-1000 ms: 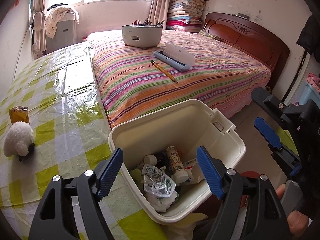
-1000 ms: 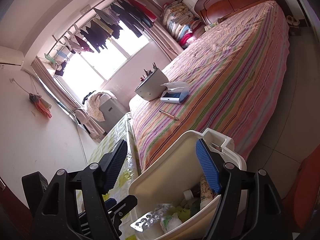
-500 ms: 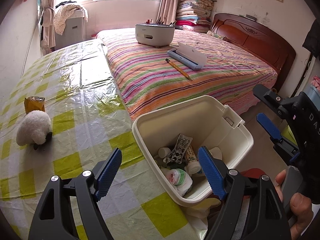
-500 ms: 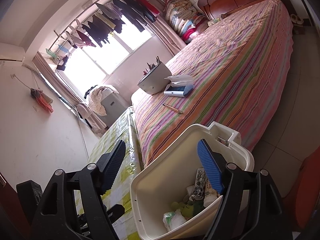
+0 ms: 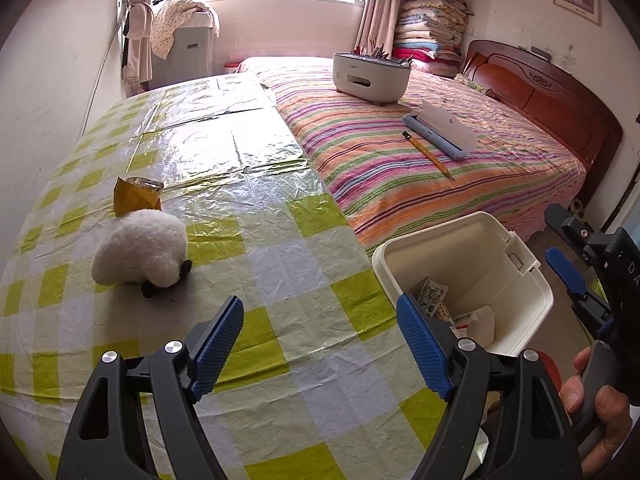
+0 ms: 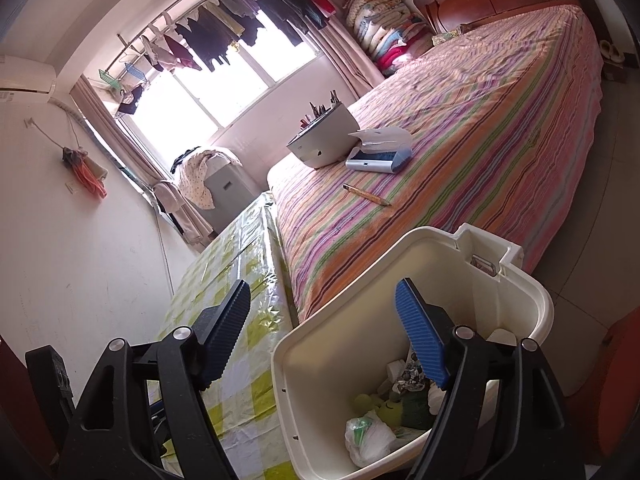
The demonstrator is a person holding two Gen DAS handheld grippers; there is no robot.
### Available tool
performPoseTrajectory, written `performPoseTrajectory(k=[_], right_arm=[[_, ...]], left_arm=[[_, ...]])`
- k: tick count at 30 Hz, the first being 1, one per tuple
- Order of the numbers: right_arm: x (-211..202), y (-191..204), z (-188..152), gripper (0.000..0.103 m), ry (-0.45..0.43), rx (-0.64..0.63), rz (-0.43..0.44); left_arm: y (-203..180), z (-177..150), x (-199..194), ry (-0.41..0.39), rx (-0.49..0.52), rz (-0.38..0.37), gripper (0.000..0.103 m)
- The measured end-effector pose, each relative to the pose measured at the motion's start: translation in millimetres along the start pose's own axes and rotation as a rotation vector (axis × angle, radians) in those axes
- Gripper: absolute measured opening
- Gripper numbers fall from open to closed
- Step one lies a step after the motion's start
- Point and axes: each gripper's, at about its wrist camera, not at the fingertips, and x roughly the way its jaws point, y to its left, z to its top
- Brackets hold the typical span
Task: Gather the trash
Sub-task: 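Move both grippers back over the table toward the plush sheep and snack bag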
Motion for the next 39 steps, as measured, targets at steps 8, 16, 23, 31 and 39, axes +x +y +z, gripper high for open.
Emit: performPoseTrajectory(k=[8, 16, 23, 31, 39], right_arm=[[18.7, 17.7, -10.8, 0.074, 0.046, -0.028, -0.005], [27.6, 31.4, -19.1, 0.074, 0.063, -0.07, -0.004], [34.5, 34.6, -23.7, 0.074, 0.085, -0.086, -0.009], [43.4, 48.8, -32.8, 0.075, 0.104, -0.129, -0.007], [48.0, 65.0, -44.7, 0.075, 0.121, -0.182, 0.0]], left_arm=[[46.1, 7.4, -5.9, -0.008, -0.131, 0.012, 0.076], [94.6, 2.4, -12.2, -0.026, -0.214, 0.101, 0.076], [140.1, -0.2, -18.3, -0.04, -0.332, 0.14, 0.076], [173.6, 3.1, -13.2, -0.042, -0.396, 0.208, 0.076], [174.5, 30.2, 18.3, 0.034, -0.334, 0.116, 0.076]])
